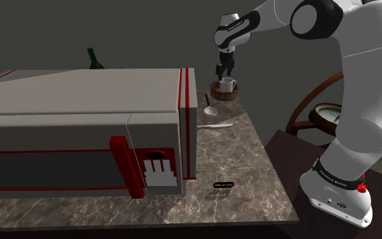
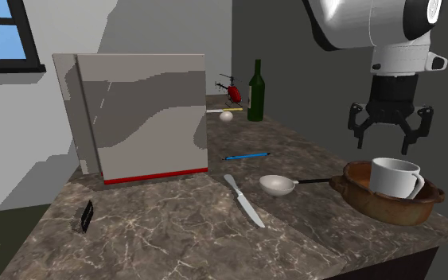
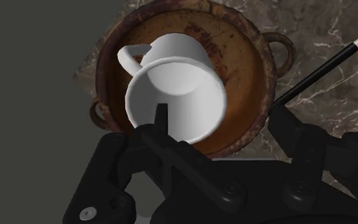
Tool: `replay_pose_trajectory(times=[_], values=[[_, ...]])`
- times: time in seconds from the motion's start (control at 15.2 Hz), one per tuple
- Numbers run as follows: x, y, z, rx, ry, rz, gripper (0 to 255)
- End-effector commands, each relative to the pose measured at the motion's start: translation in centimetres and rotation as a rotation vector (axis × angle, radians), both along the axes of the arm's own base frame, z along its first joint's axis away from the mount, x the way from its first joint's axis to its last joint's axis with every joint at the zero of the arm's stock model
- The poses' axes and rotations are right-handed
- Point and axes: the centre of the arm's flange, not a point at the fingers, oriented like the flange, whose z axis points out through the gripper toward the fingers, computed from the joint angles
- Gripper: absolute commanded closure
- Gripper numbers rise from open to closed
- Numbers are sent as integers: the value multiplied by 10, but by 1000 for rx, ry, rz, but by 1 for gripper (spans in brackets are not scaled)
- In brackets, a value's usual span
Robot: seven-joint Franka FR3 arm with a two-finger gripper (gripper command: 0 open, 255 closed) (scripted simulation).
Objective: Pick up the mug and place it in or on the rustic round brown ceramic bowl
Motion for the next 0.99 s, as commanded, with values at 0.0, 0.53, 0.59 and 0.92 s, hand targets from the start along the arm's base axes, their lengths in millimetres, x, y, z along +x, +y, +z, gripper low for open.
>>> replay_pose_trajectory(times=[0.0, 0.53, 0.59, 0.92], values=[[0, 0, 0, 0, 0, 0, 0], [1, 3, 50, 0, 0, 0, 0], [1, 3, 50, 0, 0, 0, 0], [1, 3, 50, 0, 0, 0, 0]])
